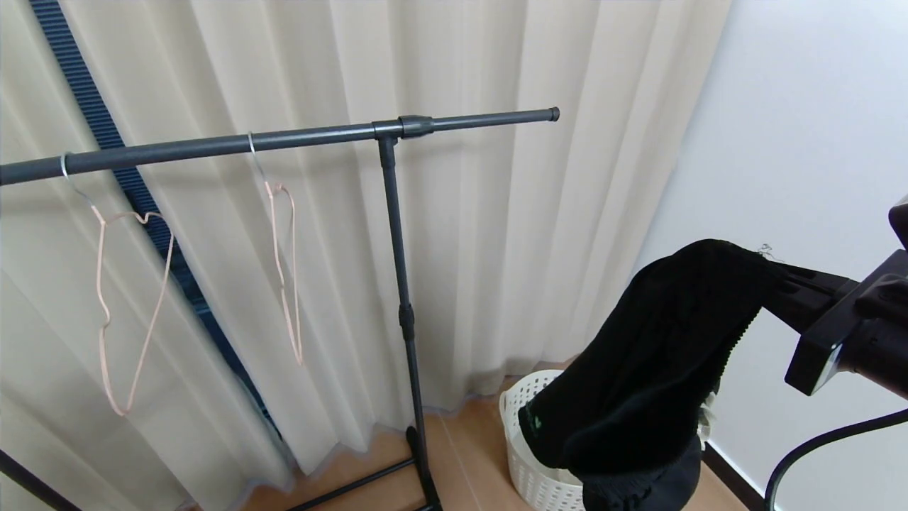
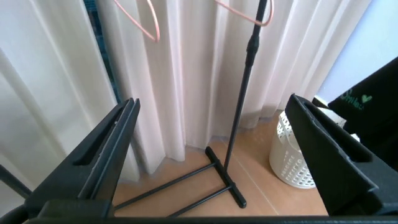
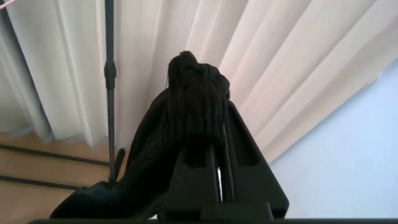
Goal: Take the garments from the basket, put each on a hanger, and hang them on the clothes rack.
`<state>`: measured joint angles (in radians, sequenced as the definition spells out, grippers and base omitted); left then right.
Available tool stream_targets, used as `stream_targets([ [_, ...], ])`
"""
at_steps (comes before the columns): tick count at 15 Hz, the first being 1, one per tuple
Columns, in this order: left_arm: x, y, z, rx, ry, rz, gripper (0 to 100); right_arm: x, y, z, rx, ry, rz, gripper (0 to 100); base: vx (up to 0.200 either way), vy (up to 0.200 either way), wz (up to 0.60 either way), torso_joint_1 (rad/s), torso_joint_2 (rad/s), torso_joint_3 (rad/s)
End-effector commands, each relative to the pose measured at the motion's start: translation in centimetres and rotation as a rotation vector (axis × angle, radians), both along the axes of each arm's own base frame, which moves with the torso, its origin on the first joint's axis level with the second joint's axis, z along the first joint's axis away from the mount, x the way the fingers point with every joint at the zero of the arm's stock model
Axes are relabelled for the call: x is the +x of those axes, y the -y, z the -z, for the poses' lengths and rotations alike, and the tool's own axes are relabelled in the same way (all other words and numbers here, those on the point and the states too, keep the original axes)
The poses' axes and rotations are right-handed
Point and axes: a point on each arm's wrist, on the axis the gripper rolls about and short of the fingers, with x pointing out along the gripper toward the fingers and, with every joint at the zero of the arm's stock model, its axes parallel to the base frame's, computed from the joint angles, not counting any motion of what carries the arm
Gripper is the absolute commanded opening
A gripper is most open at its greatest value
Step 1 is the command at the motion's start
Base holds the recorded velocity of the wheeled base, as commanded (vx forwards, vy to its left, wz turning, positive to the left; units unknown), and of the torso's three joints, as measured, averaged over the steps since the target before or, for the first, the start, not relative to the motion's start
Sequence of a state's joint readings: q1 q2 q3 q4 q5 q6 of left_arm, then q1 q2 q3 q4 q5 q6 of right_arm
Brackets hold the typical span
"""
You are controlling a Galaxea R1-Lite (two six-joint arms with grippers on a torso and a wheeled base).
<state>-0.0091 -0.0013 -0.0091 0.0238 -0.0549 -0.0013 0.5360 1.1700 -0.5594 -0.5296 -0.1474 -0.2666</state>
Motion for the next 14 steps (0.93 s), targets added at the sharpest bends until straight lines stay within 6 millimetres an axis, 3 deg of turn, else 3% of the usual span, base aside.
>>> stream_targets([
  [1, 0.01, 0.00, 0.02, 0.000, -0.003, 0.000, 100, 0.07, -0.06, 0.24, -0.005, -0.008, -0.001, 0, 0.000, 0.000, 0.00, 0.261, -0.60, -0.325],
  [14, 0.01, 0.00, 0.02, 0.000, -0.003, 0.000, 100, 0.15, -0.13, 0.72, -0.030, -0.019, -0.012, 0, 0.000, 0.000, 0.00, 0.184, -0.41, -0.217],
])
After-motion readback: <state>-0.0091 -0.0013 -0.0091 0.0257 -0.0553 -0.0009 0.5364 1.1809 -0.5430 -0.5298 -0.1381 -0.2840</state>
